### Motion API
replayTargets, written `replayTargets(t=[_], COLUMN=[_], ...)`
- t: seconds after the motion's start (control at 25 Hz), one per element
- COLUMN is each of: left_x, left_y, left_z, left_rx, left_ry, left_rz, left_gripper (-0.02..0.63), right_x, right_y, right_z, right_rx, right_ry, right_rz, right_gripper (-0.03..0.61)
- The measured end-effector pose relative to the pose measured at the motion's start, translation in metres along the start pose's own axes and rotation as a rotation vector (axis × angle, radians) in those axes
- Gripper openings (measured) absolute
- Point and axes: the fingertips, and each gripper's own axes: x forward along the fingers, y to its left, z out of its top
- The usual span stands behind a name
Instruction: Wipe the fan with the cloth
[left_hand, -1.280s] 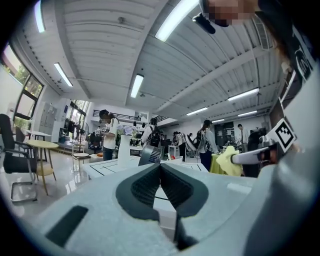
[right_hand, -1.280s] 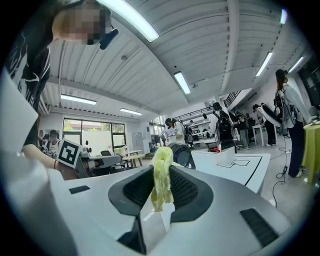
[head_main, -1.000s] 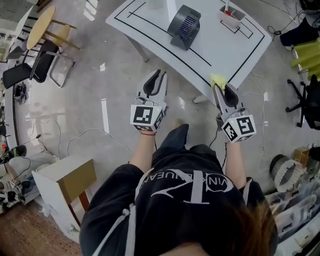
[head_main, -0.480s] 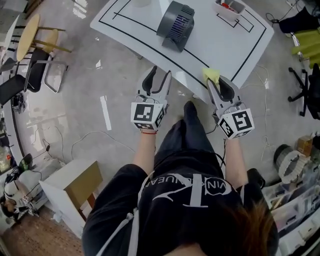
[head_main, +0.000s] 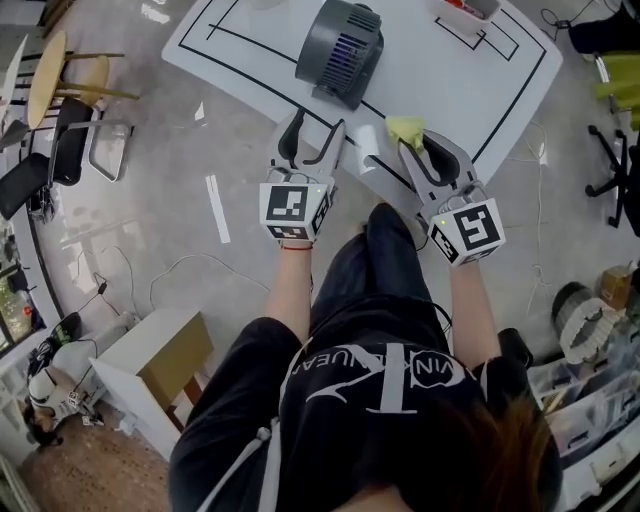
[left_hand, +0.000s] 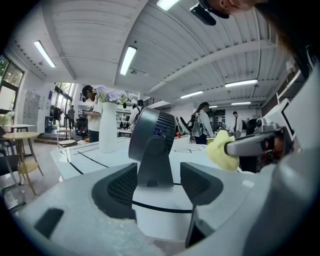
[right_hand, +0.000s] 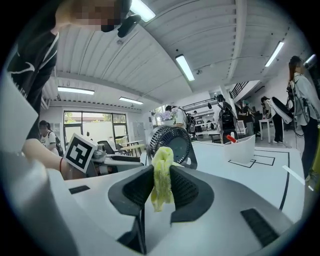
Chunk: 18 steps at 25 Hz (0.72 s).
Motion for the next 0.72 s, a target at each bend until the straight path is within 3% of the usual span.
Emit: replayTargets(t=[0.28,0.72], left_x=[0.024,0.044], left_y=[0.005,0.009], left_z=[-0.004,-0.002], left_rx=[0.023,0.083], left_ry=[0.027,0.031], left_rz=[-0.010,-0.042], left_gripper=[0.295,0.281], right_x=[0.023,0.052], right_y=[-0.008,-0.018], right_z=[-0.002,0.012], right_rx=[-0.013,-0.066], right_ry=[0.007,-0.047], right_rz=[0.019,0.054], right_gripper=[0.094,0.094])
